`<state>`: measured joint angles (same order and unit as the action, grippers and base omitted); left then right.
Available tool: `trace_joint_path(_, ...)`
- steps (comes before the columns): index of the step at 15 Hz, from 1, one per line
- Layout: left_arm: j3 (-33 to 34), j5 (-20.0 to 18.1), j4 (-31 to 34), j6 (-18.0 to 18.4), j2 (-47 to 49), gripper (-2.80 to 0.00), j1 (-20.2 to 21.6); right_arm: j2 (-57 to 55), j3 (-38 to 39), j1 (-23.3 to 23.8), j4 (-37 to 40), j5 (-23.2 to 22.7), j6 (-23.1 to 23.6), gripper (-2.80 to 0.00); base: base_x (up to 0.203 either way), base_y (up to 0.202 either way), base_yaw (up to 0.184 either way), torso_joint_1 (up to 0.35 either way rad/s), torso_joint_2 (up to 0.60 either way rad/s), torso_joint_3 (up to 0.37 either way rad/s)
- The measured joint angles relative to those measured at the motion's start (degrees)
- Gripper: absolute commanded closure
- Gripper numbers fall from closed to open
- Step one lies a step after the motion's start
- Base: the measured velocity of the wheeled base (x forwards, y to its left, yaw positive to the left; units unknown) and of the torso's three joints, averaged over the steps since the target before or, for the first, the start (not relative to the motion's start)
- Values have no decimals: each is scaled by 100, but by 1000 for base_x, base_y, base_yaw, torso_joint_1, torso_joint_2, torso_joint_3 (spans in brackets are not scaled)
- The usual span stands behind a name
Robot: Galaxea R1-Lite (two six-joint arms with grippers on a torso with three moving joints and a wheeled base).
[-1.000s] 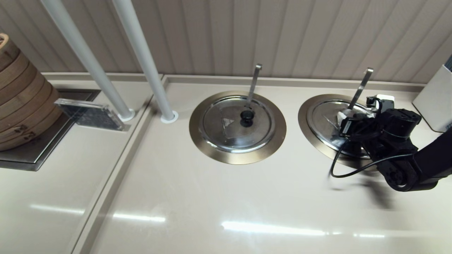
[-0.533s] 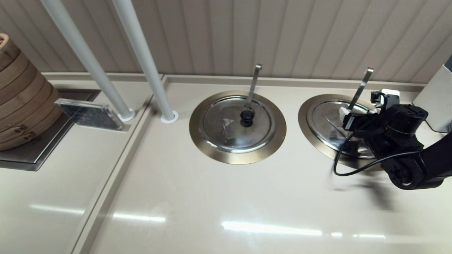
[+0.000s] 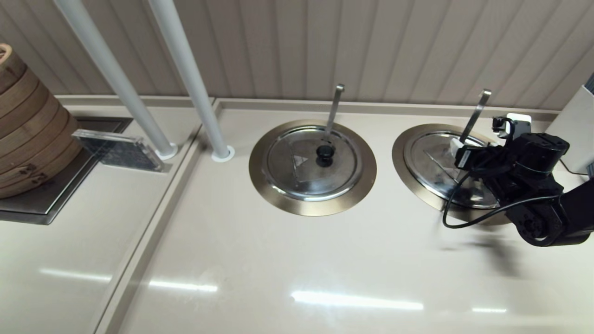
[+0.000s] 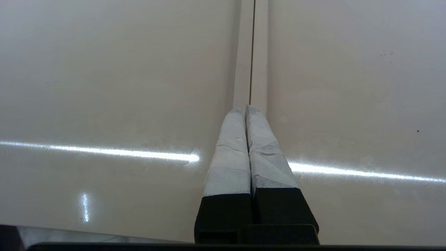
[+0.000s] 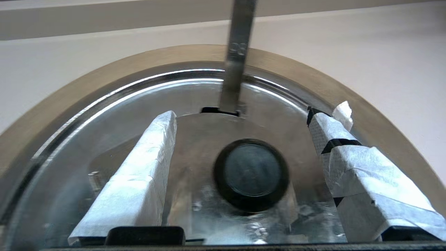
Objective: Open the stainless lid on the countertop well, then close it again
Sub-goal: Open the lid
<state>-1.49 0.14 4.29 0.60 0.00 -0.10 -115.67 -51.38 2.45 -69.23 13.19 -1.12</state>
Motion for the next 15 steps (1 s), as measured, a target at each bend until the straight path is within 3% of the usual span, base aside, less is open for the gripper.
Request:
trace_joint_path(2,0,2,-1,0,0,0,0,2,135,195,-9,-363,-28,-280,0,0,0,0,0,0)
trace_joint_path(6,0,-1,0,2,0,0,0,243,715,683,-15,-2002,-205,-280,0,0,0,0,0,0)
trace_joint_path(15,0,2,0,-1,0,0,0,208,874,656,-34,-2118,-223,-280,0,0,0,0,0,0)
